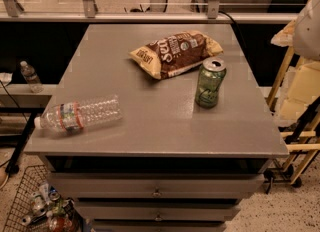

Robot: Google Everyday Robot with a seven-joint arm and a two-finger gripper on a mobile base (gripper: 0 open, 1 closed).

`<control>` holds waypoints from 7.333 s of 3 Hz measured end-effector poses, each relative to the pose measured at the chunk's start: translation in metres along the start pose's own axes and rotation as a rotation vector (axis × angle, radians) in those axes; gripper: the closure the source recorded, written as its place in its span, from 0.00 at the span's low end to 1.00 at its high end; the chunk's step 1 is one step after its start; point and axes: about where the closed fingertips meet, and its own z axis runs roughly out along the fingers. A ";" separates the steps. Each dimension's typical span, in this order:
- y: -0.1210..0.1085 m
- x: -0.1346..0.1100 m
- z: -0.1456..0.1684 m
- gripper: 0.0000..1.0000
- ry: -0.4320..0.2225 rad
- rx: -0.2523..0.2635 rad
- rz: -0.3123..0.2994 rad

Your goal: Knock green can over

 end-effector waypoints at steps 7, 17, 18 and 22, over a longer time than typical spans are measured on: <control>-0.074 -0.063 0.061 0.00 -0.768 0.097 0.244; -0.059 -0.105 0.117 0.95 -1.000 0.014 0.268; -0.063 -0.105 0.105 1.00 -0.920 0.039 0.157; -0.001 -0.107 0.129 1.00 -0.254 -0.143 -0.763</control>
Offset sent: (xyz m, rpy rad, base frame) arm -0.0010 -0.0021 -0.0071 0.0829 -0.0100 -0.0492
